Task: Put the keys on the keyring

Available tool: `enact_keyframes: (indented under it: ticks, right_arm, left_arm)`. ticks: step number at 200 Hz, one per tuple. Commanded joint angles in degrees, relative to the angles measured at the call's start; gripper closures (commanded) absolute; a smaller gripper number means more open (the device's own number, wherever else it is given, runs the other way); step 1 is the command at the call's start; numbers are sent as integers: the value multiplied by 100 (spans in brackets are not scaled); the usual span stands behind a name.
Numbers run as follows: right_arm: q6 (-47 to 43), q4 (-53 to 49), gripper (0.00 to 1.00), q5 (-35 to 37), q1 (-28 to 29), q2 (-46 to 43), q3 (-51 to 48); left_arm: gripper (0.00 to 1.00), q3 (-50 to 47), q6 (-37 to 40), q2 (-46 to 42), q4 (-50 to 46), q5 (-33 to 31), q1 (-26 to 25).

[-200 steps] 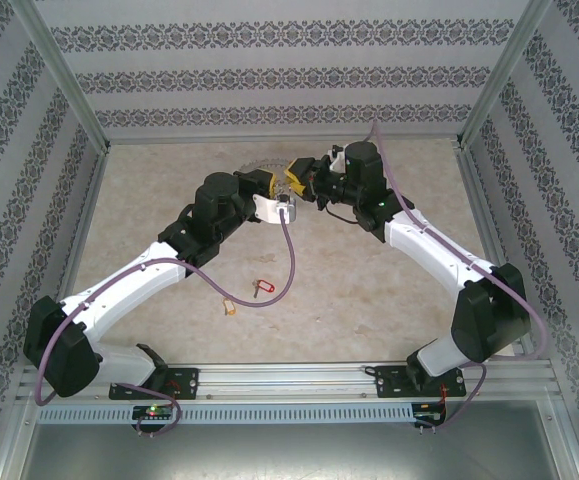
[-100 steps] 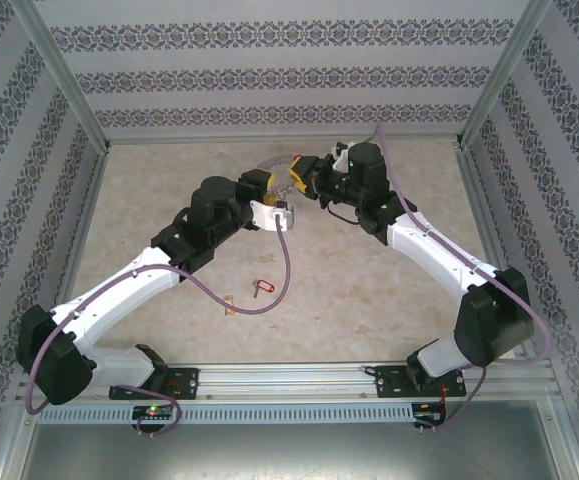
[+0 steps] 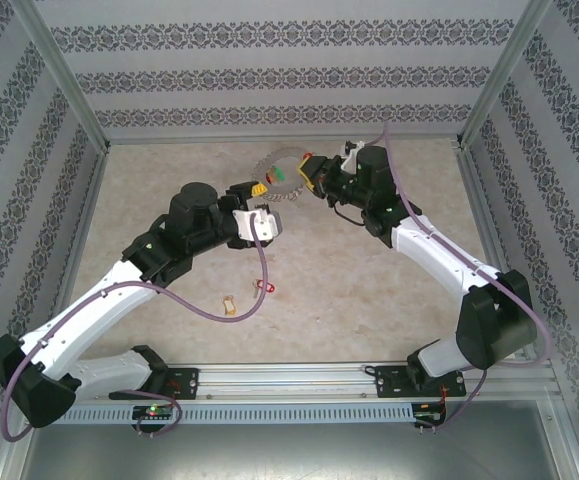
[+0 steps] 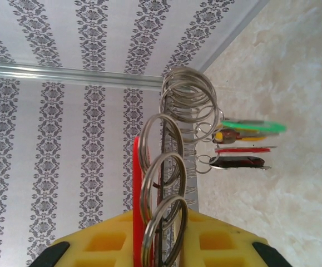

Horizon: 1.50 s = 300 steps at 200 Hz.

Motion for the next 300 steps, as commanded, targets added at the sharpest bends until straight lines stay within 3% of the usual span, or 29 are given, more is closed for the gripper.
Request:
enact_keyframes:
  ticks: [1, 27, 61, 84, 137, 197, 255, 300]
  right_arm:
    - [-219, 609, 93, -269, -88, -185, -60]
    - [-405, 582, 93, -472, -234, -241, -158]
    - [-643, 618, 93, -640, -340, -332, -255]
    - [-863, 628, 94, -947, -353, -326, -218]
    - [-1200, 602, 94, -1907, -369, -295, -104]
    - [-1382, 555, 94, -2542, -368, -120, 132]
    - [-1490, 531, 94, -2956, -329, 27, 299]
    - [-1660, 466, 94, -3139, -317, 121, 375]
  left_arm:
    - [24, 389, -2055, -33, -322, 456, 299]
    - [22, 751, -4117, 212, -446, 1878, 1316]
    - [21, 844, -7398, 806, 508, 3608, 2575]
    - [24, 1341, -8481, 1567, 511, 4484, 2923]
    - [22, 2220, -8583, 2622, 234, 4996, 2988]
    - [20, 3506, -7133, 3499, -1555, 5181, 2960]
    - [20, 4437, -6028, 4246, -3124, 5754, 2812]
    - [33, 4531, -5674, 4302, -3303, 6438, 2724]
